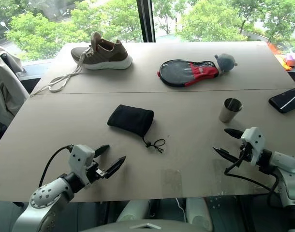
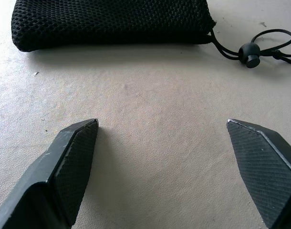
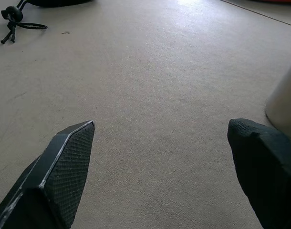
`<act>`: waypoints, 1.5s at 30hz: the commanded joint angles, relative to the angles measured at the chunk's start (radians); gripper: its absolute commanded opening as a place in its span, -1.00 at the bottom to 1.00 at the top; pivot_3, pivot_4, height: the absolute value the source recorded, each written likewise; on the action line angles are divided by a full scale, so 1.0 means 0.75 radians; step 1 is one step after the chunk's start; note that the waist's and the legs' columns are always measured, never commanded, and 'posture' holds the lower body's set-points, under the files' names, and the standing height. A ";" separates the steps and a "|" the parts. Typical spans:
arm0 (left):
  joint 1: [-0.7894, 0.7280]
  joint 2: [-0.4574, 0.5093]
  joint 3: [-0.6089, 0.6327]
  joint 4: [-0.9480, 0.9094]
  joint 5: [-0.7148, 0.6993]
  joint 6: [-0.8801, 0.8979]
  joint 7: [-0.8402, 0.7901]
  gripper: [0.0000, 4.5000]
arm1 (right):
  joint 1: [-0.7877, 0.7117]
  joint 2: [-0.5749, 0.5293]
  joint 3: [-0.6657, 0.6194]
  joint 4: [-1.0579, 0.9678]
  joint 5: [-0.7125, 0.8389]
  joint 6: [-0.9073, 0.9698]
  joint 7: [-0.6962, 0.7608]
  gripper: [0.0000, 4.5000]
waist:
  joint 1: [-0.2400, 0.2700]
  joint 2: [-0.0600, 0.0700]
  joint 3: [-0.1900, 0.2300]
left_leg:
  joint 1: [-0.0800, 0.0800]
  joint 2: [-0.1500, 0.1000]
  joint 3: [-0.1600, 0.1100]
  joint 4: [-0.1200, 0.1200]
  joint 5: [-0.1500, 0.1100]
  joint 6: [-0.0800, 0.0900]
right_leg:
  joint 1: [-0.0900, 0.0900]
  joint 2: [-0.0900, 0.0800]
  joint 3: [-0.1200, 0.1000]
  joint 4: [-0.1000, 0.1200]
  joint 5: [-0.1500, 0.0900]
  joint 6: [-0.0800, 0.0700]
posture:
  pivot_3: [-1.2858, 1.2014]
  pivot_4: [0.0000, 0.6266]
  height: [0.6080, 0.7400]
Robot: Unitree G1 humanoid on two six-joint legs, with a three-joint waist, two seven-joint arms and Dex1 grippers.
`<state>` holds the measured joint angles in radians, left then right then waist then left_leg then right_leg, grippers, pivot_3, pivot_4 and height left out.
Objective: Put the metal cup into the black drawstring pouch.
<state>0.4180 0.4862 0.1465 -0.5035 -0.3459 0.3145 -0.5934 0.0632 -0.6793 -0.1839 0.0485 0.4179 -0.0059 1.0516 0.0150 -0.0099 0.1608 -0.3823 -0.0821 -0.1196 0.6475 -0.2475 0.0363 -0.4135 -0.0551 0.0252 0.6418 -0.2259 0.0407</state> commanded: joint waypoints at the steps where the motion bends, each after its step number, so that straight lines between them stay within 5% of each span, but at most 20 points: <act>1: 0.000 0.007 0.025 -0.071 -0.025 -0.017 -0.004 0.97 | -0.011 -0.003 -0.045 -0.007 0.028 -0.035 0.022 1.00 | 0.000 0.000 0.000 | 0.000 0.000 0.000 0.000 0.000 0.000 | 0.000 0.000 0.000 0.000 0.000 0.000 | 0.03 -0.52 1.00; 24: -0.185 -0.024 -0.102 -0.238 -0.009 0.198 0.171 0.97 | 0.047 0.034 -0.023 -0.195 0.194 0.040 0.094 1.00 | 0.001 0.001 0.001 | 0.000 0.000 0.000 0.000 0.000 0.001 | 0.000 0.000 0.000 0.000 0.005 -0.001 | 0.03 -0.52 1.00; 34: -0.647 -0.049 -0.422 -0.196 0.320 0.398 0.380 0.97 | 0.042 0.070 0.000 -0.336 0.319 0.156 0.134 1.00 | 0.001 0.002 0.002 | 0.000 -0.001 -0.001 0.001 0.001 0.002 | 0.002 0.000 -0.003 0.000 0.004 0.005 | 0.03 -0.52 1.00; 45: -0.789 -0.065 -0.631 -0.230 0.619 0.768 0.555 0.97 | -0.001 0.112 -0.003 -0.313 0.317 0.163 0.119 1.00 | 0.001 0.001 0.002 | -0.001 -0.001 -0.002 -0.001 0.001 0.002 | 0.000 0.001 -0.003 -0.001 0.004 0.005 | 0.03 -0.52 1.00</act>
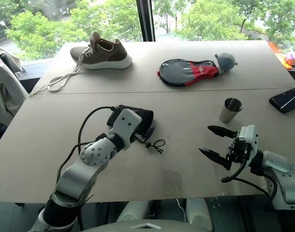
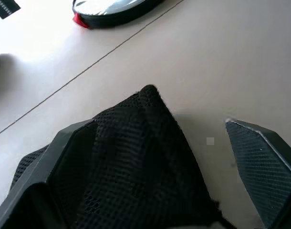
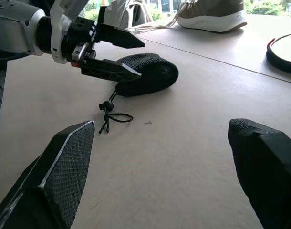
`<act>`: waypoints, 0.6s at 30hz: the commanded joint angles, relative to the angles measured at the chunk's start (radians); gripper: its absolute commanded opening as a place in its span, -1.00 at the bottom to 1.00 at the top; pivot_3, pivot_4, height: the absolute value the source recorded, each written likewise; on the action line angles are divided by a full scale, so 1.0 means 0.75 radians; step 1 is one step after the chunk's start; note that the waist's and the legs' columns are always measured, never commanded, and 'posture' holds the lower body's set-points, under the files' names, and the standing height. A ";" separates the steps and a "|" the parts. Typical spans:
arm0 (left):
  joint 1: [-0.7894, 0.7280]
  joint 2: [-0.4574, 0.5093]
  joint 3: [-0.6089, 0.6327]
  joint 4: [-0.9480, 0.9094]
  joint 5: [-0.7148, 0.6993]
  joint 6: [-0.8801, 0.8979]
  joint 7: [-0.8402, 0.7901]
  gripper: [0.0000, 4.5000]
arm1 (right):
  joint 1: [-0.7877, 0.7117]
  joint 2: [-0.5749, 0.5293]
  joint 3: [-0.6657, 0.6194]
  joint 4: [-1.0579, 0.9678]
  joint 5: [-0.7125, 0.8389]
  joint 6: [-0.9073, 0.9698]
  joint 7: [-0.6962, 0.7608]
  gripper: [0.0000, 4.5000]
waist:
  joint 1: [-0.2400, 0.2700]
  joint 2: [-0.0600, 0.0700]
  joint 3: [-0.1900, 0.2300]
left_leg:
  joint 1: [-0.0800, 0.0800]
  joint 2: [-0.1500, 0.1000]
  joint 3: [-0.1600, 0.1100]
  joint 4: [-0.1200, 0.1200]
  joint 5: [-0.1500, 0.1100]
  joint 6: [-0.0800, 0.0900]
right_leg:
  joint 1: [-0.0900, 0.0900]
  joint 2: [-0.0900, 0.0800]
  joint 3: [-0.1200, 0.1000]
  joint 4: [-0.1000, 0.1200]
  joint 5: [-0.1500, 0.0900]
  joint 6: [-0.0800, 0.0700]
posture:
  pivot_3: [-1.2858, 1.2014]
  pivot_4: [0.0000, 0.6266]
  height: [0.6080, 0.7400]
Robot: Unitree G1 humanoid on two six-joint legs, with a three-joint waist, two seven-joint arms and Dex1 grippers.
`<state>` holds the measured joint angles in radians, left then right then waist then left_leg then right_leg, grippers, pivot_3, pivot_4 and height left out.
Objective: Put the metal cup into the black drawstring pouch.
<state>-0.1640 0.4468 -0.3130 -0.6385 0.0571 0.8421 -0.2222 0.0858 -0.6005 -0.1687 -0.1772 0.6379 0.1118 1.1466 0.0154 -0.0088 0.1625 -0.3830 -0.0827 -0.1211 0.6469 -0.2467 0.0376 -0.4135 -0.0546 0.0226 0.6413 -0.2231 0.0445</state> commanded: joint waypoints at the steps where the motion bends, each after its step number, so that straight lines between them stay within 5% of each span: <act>1: -0.016 -0.025 -0.021 -0.047 0.102 0.082 0.079 0.97 | -0.040 0.011 -0.027 -0.011 0.030 0.012 -0.013 1.00 | 0.000 0.000 0.000 | 0.000 0.000 0.000 0.000 0.000 0.000 | 0.000 0.000 0.000 0.000 0.000 0.000 | 0.03 -0.52 1.00; 11: 0.011 -0.022 0.057 0.006 0.226 0.094 0.141 0.97 | -0.043 0.027 -0.032 -0.017 0.032 0.022 -0.023 1.00 | 0.002 0.000 0.000 | -0.001 0.000 -0.001 0.001 0.000 0.000 | 0.000 0.000 0.000 0.000 0.003 -0.004 | 0.03 -0.52 1.00; 15: 0.023 -0.015 0.093 0.061 0.296 0.089 0.189 0.45 | -0.038 0.034 -0.027 -0.016 0.030 0.021 -0.024 1.00 | 0.001 0.000 0.000 | 0.000 0.000 -0.001 0.001 0.000 0.000 | 0.000 0.000 -0.001 0.000 0.002 -0.003 | 0.03 -0.52 1.00; 18: 0.035 -0.021 0.118 0.084 0.321 0.088 0.200 -0.15 | -0.032 0.036 -0.027 -0.021 0.032 0.022 -0.024 1.00 | 0.001 0.000 0.000 | 0.000 0.000 -0.001 0.001 0.000 0.000 | 0.000 0.000 -0.001 0.000 0.002 -0.004 | 0.03 -0.52 1.00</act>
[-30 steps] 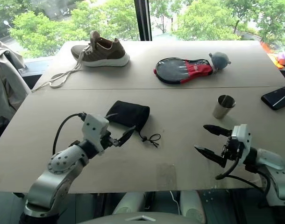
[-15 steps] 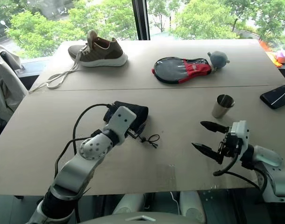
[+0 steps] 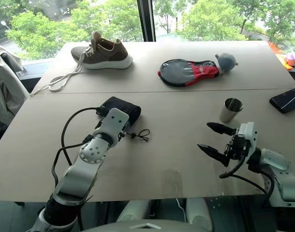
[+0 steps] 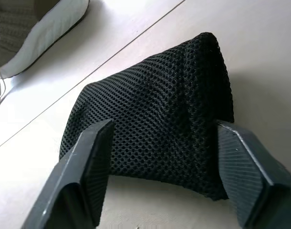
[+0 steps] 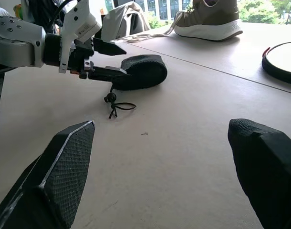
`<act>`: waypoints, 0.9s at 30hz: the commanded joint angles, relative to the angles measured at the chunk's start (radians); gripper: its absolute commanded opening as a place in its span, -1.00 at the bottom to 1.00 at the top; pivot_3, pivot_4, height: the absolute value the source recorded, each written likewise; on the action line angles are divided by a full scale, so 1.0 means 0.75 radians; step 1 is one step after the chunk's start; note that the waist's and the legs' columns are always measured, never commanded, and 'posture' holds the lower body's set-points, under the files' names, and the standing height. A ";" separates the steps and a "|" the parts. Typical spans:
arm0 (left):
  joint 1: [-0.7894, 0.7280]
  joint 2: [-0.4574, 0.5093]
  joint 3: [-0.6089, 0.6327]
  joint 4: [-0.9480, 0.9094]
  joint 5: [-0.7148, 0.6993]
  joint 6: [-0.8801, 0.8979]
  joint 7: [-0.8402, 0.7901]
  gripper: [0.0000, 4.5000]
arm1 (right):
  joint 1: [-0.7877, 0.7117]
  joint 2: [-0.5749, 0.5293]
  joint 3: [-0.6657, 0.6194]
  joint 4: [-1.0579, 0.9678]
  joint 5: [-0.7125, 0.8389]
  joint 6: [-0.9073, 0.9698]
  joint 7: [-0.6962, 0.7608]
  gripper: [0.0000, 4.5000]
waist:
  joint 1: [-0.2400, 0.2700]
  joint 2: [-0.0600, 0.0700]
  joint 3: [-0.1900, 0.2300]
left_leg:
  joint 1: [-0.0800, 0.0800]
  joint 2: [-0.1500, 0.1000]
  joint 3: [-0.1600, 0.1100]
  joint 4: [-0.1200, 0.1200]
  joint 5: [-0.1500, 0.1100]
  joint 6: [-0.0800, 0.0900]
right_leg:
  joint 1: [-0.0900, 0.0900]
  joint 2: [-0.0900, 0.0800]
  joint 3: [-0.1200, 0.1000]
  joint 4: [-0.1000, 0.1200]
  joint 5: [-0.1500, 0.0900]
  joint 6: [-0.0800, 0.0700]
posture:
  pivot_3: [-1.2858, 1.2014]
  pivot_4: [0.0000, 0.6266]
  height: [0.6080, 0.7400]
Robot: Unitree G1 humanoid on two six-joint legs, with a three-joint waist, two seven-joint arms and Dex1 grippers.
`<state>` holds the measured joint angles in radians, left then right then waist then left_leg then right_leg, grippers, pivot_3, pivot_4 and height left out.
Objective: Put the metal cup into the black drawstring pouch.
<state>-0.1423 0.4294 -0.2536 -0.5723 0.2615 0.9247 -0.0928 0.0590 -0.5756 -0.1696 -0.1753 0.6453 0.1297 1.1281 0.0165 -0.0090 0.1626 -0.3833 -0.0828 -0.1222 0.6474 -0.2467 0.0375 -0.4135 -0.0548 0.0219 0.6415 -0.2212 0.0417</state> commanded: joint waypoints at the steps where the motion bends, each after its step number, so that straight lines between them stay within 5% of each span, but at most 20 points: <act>1: 0.008 -0.003 0.048 0.002 0.053 -0.022 0.031 -0.41 | 0.004 0.004 -0.027 -0.024 0.023 0.000 0.000 1.00 | 0.000 0.000 0.000 | 0.000 0.000 0.000 0.000 0.000 0.000 | 0.000 0.000 0.000 0.000 0.000 0.000 | 0.03 -0.52 1.00; 4: 0.025 -0.003 0.071 0.017 0.071 -0.026 0.040 -0.94 | 0.006 0.006 -0.028 -0.028 0.025 0.003 -0.003 1.00 | 0.000 0.000 0.000 | 0.000 0.000 0.000 0.000 0.000 0.000 | 0.000 0.000 0.000 0.000 0.000 0.000 | 0.03 -0.52 1.00; 5: 0.032 0.001 0.080 0.021 0.075 -0.033 0.041 -0.98 | 0.008 0.007 -0.029 -0.030 0.024 0.003 -0.005 1.00 | 0.000 0.000 0.000 | 0.000 0.000 0.000 0.000 0.000 0.000 | 0.000 0.000 0.000 0.000 0.000 0.000 | 0.03 -0.52 1.00; 10: 0.027 -0.025 0.149 0.013 0.024 -0.108 0.001 -0.98 | 0.009 -0.017 -0.013 -0.068 -0.034 -0.010 -0.032 1.00 | 0.000 0.000 0.000 | 0.000 0.000 0.000 0.000 0.000 0.000 | 0.000 0.000 0.000 0.000 0.000 0.000 | 0.03 -0.52 1.00; 18: -0.062 -0.157 0.181 -0.045 -0.129 -0.109 -0.123 -0.98 | -0.205 -0.036 0.029 -0.267 -0.310 0.070 -0.391 1.00 | -0.001 0.000 0.000 | 0.000 0.000 0.001 0.001 0.000 -0.003 | 0.000 0.000 0.000 0.001 0.000 0.001 | 0.03 -0.52 1.00; 27: -0.217 -0.248 0.285 -0.061 -0.420 -0.075 -0.314 -0.98 | -0.417 -0.427 -0.060 -0.223 -0.359 0.520 -0.425 1.00 | 0.008 -0.001 0.001 | -0.004 -0.002 0.001 0.003 0.004 -0.006 | -0.002 -0.001 -0.004 -0.001 0.001 0.000 | 0.03 -0.52 1.00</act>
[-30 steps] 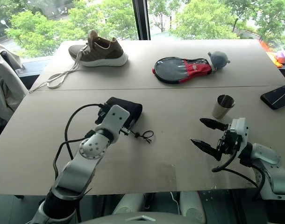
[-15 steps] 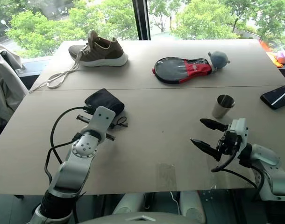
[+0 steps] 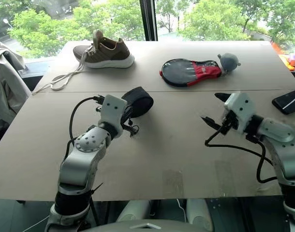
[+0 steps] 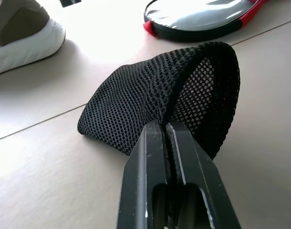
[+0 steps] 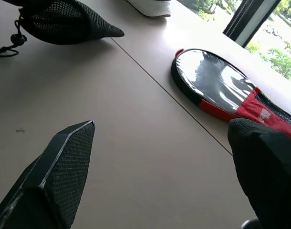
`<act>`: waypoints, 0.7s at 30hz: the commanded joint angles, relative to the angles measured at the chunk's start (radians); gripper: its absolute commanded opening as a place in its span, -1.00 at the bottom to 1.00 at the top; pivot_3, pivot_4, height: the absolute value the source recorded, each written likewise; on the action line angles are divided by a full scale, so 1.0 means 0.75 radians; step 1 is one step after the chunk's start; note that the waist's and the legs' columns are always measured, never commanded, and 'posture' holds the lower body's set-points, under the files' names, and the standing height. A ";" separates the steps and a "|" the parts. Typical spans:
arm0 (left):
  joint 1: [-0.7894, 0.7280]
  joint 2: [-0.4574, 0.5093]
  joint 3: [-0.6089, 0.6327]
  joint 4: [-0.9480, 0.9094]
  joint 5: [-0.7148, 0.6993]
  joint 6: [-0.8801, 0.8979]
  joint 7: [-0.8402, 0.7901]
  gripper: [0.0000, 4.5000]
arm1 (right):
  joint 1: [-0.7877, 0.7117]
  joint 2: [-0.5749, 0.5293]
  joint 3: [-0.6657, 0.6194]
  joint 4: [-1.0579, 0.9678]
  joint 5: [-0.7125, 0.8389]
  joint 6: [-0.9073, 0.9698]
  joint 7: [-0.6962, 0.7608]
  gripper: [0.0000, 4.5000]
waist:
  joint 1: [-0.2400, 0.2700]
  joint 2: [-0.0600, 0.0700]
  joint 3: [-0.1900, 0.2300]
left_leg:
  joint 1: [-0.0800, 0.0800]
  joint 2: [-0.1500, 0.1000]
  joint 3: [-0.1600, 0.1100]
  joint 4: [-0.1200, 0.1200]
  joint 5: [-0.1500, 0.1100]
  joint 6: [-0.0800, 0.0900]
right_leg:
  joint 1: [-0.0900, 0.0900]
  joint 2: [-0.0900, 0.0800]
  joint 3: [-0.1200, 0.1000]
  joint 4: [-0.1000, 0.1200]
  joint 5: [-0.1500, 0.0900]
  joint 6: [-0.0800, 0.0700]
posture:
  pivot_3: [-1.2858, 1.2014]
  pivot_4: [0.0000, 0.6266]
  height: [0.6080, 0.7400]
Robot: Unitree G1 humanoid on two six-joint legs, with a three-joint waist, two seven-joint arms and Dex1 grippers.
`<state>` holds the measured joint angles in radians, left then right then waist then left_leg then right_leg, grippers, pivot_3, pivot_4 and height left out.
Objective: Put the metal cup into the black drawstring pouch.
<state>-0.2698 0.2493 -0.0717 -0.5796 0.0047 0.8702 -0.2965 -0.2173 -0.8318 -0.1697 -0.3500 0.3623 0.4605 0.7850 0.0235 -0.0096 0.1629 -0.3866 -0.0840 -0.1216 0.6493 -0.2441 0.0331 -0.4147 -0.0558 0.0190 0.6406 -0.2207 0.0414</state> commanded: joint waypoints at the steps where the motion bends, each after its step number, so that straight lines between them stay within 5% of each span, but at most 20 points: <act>1: -0.060 -0.008 0.050 -0.047 -0.093 0.003 -0.046 -0.98 | -0.060 -0.111 -0.061 0.028 0.016 0.085 0.047 1.00 | -0.002 -0.001 0.001 | 0.000 0.000 0.000 0.000 -0.001 0.002 | 0.000 0.000 0.000 0.000 0.000 0.000 | 0.03 -0.52 1.00; 6: -0.129 -0.054 0.125 -0.019 -0.201 0.055 -0.032 -0.98 | -0.029 -0.260 -0.013 0.100 -0.003 0.159 0.168 1.00 | -0.006 -0.002 0.001 | 0.000 0.000 0.001 0.000 -0.002 0.003 | 0.000 0.000 -0.001 0.000 0.000 0.000 | 0.03 -0.52 1.00; 19: -0.157 -0.056 0.116 -0.025 -0.317 0.140 -0.033 -0.98 | -0.142 -0.269 0.218 0.325 -0.170 0.087 0.234 1.00 | -0.012 -0.004 0.002 | 0.002 0.001 0.003 0.002 0.000 0.000 | 0.001 0.001 0.000 0.000 0.000 0.001 | 0.03 -0.52 1.00; 21: -0.154 -0.043 0.115 -0.029 -0.326 0.145 -0.031 -1.00 | -0.163 -0.268 0.233 0.349 -0.191 0.073 0.251 0.77 | -0.012 -0.005 0.003 | 0.003 0.001 0.004 0.002 0.000 0.000 | 0.002 0.001 0.000 0.001 0.001 0.002 | 0.03 -0.52 1.00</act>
<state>-0.3714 0.2053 0.0190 -0.5747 -0.2252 0.9789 -0.3208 -0.3234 -1.0179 -0.0026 -0.1010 0.2419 0.5351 0.9565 0.0149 -0.0131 0.1649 -0.3847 -0.0835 -0.1189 0.6506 -0.2438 0.0329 -0.4135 -0.0549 0.0193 0.6410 -0.2201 0.0426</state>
